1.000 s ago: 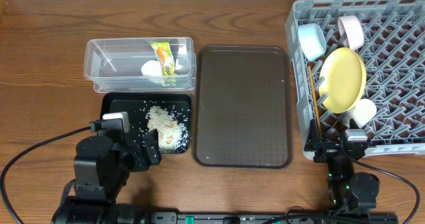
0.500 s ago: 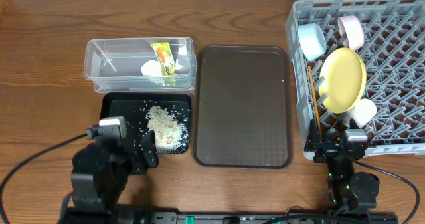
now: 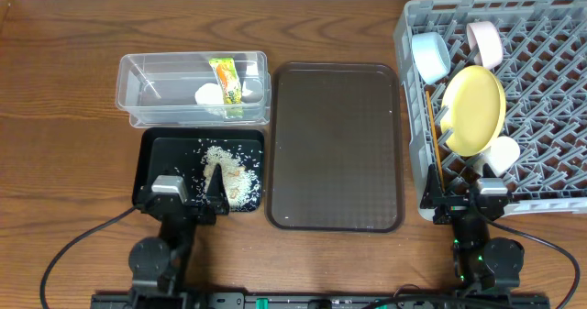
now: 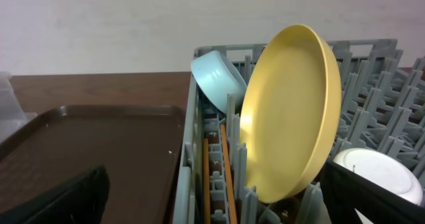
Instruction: Sort waste into correct bins and load items into the dishwasher rack
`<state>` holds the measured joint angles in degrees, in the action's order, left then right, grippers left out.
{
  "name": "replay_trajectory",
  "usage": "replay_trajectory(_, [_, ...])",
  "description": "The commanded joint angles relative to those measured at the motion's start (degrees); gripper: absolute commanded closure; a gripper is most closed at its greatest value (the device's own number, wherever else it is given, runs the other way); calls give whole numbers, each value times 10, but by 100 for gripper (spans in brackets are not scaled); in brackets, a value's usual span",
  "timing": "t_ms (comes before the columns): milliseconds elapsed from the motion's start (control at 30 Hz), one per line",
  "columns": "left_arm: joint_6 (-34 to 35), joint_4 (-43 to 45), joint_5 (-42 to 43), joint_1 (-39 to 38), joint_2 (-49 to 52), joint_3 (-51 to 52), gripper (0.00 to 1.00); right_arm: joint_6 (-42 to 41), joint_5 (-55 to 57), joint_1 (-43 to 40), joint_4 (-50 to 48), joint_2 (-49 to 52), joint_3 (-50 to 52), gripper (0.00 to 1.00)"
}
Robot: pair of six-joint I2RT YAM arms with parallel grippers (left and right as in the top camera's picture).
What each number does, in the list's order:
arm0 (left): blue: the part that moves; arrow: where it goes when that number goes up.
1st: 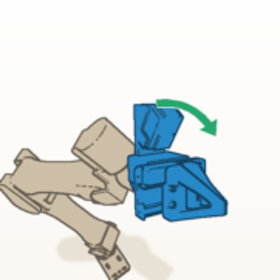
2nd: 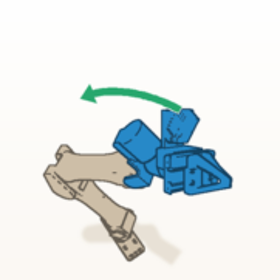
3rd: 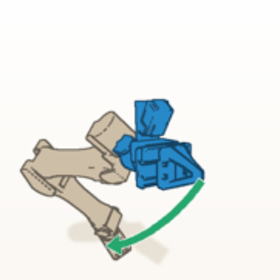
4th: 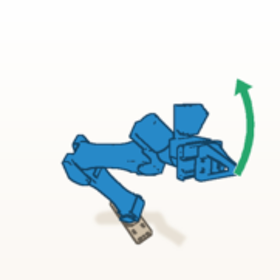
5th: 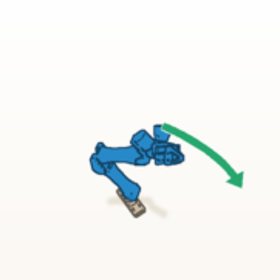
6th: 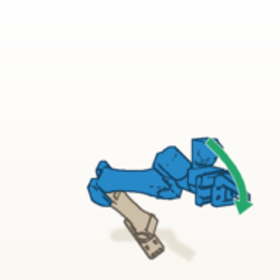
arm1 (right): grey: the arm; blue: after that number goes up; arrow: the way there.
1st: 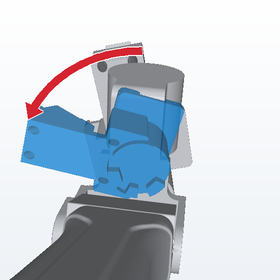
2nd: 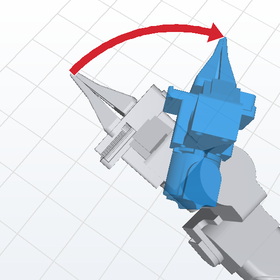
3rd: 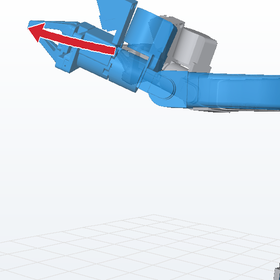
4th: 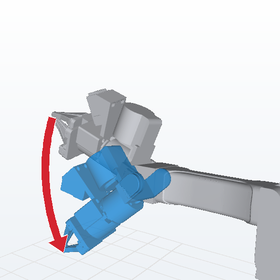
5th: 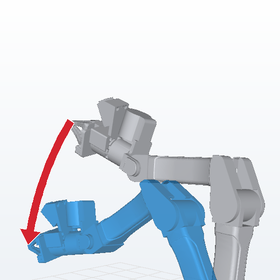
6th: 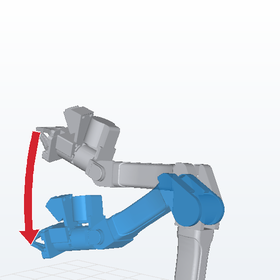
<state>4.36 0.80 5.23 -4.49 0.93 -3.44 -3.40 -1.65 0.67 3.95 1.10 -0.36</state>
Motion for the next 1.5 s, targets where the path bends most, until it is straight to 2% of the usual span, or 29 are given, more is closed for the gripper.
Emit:
replay_trajectory(0, [-23,38,-8,3,-8,33,2,5,1,8,2,-1,0,1])
replay_trajectory(300, [-24,-45,-7,3,-8,32,2,5,1,8,2,-1,0,1])
replay_trajectory(1467, [-24,-44,-7,3,-6,32,2,5,1,8,2,-1,0,1])
